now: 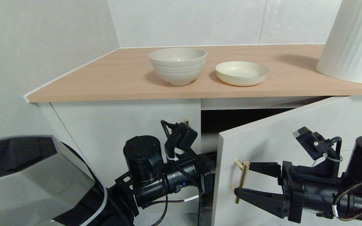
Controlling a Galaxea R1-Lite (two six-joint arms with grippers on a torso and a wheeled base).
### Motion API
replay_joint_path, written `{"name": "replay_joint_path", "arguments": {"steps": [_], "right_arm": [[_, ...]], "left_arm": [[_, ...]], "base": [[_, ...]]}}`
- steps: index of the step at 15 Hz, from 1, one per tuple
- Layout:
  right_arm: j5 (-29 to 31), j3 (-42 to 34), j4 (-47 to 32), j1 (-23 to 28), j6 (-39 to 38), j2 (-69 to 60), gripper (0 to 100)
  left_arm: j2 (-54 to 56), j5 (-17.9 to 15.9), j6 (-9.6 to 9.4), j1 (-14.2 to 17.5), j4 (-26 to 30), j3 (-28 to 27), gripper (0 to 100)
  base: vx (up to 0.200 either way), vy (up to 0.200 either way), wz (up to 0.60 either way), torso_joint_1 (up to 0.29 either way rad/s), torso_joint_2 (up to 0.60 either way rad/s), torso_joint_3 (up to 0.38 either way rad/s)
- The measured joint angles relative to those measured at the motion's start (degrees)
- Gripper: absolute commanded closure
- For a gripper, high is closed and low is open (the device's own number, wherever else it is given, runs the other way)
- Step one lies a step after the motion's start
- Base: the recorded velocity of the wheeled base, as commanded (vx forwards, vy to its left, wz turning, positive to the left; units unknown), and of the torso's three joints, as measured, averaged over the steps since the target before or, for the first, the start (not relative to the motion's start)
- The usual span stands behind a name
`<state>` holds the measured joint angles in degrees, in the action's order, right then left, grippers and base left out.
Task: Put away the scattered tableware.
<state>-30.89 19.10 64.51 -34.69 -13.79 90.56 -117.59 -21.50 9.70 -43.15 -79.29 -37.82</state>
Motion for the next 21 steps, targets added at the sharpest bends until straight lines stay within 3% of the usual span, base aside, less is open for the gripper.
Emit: {"name": "replay_joint_path", "arguments": {"steps": [4,7,9,11,19,21], "right_arm": [[8.8,-3.2,-2.8,0.7,4.8,-3.3,0],[22.6,-2.4,-21.1,-0.7,6.1,-13.0,0],[28.9,0.4,-33.2,-4.6,6.4,-19.4,0],[30.2,2.3,-39.9,-6.9,6.4,-23.9,0],[29.9,2.6,-40.5,-7.7,6.4,-26.8,0],[29.1,2.3,-40.6,-7.7,6.4,-27.0,0]], "left_arm": [[-0.1,-0.2,0.3,-0.6,2.7,-1.4,100],[-0.1,-0.1,0.44,-0.6,3.8,-2.9,100],[0.1,-0.1,0.55,-0.7,5.5,-4.4,100],[0.5,-0.1,0.72,-0.9,6.3,-4.9,100],[0.9,1.2,1.1,-2.9,6.1,-4.5,100],[0.9,1.2,1.1,-3.1,6.1,-4.5,100]], "base": [[0.0,0.0,0.0,0.0,0.0,0.0],[0.0,0.0,0.0,0.0,0.0,0.0],[0.0,0.0,0.0,0.0,0.0,0.0],[0.0,0.0,0.0,0.0,0.0,0.0],[0.0,0.0,0.0,0.0,0.0,0.0],[-0.2,0.0,0.0,0.002,0.0,0.0]]}}
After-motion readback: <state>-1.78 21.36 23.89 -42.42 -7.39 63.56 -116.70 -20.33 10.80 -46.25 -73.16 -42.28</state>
